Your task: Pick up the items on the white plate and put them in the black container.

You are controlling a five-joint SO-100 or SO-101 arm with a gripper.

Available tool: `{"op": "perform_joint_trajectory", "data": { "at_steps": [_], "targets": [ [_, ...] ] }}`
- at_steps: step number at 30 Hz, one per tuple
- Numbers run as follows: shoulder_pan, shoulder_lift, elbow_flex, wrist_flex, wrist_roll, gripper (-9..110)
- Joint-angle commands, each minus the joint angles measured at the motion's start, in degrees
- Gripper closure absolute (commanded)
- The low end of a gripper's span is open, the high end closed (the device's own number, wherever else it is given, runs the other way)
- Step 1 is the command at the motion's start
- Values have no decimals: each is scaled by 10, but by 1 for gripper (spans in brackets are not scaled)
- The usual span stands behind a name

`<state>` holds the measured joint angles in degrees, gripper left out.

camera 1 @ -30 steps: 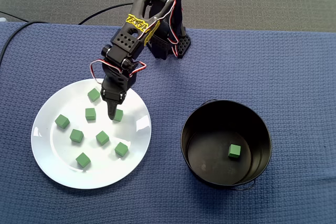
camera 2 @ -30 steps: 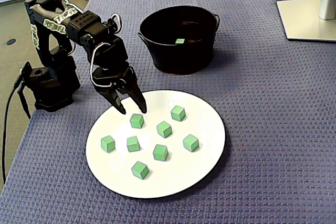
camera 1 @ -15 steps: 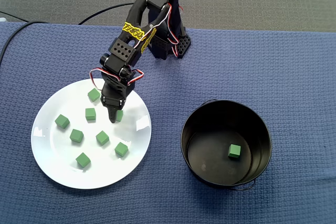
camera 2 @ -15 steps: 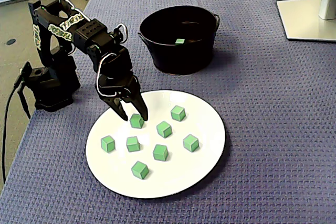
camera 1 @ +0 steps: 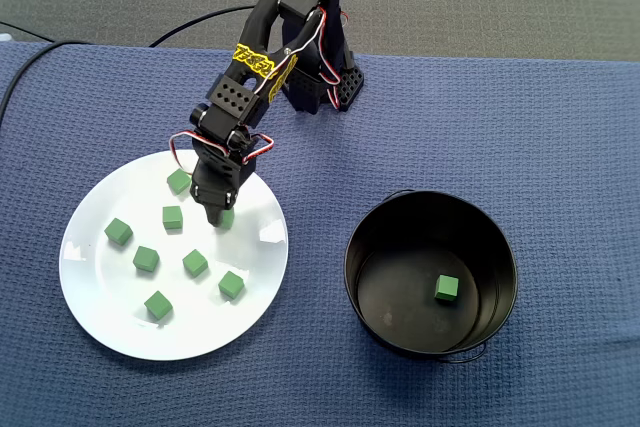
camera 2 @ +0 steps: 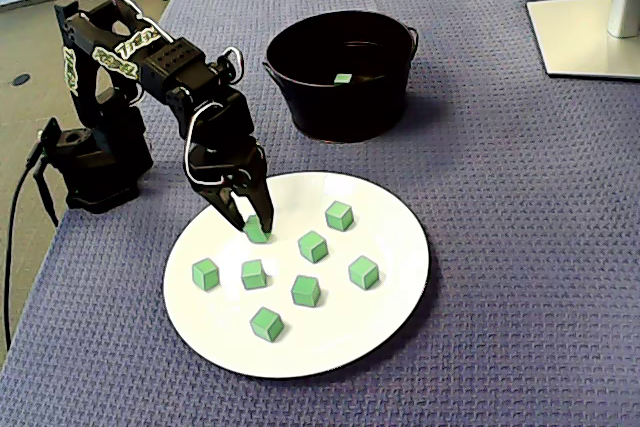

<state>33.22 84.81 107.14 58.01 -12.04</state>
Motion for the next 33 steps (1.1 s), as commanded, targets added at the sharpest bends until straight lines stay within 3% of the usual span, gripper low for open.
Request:
{"op": "perform_joint_trajectory", "data": {
  "at_steps": [1, 7, 10, 13, 20, 28, 33],
  "targets": [
    [-41, 126, -76, 79, 17, 101],
    [-264, 282, -248, 152, 10, 100],
    [-432, 281, -299, 144, -8, 98],
    [-529, 224, -282, 108, -30, 100],
    [-545, 49, -186, 25, -3, 102],
    [-552, 10, -159, -25, -17, 100],
    [-541, 52, -205, 25, -21, 86]
  ]
}}
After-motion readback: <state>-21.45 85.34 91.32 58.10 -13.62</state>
